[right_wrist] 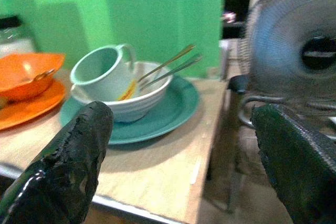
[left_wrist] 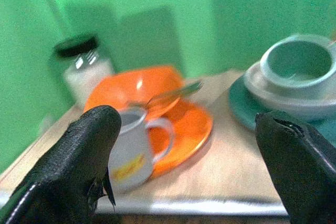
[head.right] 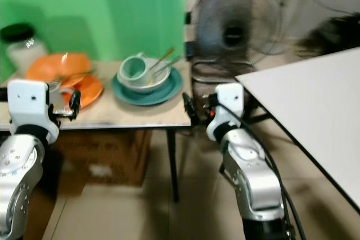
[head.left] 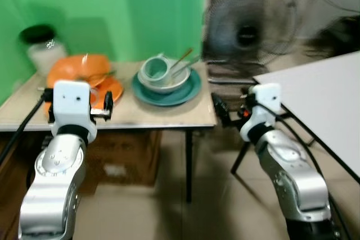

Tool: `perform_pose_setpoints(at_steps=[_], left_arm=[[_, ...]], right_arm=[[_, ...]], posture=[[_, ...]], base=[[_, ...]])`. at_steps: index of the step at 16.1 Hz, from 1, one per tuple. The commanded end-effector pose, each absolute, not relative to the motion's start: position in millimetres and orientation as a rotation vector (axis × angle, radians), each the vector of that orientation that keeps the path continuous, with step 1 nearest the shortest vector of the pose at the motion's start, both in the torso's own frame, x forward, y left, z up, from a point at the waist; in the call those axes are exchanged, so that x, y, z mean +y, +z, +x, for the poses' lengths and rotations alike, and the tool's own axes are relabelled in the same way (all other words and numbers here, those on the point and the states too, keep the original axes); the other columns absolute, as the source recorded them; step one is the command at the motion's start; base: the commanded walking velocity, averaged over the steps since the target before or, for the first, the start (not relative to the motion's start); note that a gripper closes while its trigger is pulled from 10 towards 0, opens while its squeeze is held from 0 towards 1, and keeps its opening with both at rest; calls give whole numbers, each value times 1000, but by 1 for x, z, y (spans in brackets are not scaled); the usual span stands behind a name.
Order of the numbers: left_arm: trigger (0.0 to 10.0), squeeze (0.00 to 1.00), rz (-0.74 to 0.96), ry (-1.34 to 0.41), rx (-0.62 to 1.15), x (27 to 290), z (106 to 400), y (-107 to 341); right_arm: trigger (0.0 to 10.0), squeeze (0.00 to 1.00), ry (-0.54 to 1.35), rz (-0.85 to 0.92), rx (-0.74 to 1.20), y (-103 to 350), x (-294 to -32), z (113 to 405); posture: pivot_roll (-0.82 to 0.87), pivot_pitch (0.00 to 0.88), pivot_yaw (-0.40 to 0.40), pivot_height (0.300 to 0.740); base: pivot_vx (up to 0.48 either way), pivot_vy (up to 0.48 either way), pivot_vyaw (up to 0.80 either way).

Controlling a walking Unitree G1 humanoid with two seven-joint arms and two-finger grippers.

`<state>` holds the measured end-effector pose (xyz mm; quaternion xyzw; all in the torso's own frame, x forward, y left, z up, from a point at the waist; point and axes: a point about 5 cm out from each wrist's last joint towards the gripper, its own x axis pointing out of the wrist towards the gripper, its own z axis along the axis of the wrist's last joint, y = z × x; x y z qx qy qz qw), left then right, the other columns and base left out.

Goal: Setting the table

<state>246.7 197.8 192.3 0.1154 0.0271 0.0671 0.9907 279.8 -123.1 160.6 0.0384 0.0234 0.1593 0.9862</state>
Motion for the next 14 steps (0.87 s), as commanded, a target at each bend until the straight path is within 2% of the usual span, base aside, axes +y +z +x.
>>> perform_pose_setpoints(at_steps=[1, 5, 8, 14], left_arm=[[10000, 0, 236, 136, 90, 202, 246, 186], [10000, 0, 240, 94, 87, 198, 247, 184], [10000, 0, 237, 82, 75, 196, 248, 184], [10000, 0, 227, 63, 77, 194, 246, 182]], right_arm=[[10000, 0, 319, 128, 52, 160, -119, 280], [10000, 0, 345, 198, 137, 154, -115, 278], [10000, 0, 323, 90, 93, 157, -118, 279], [10000, 0, 253, 36, 58, 164, -125, 285]], posture=[[-66, 0, 41, 740], [-69, 0, 44, 740], [-69, 0, 44, 740], [-74, 0, 52, 740]], base=[[0, 0, 0], [0, 0, 0], [269, 0, 0], [277, 0, 0]])
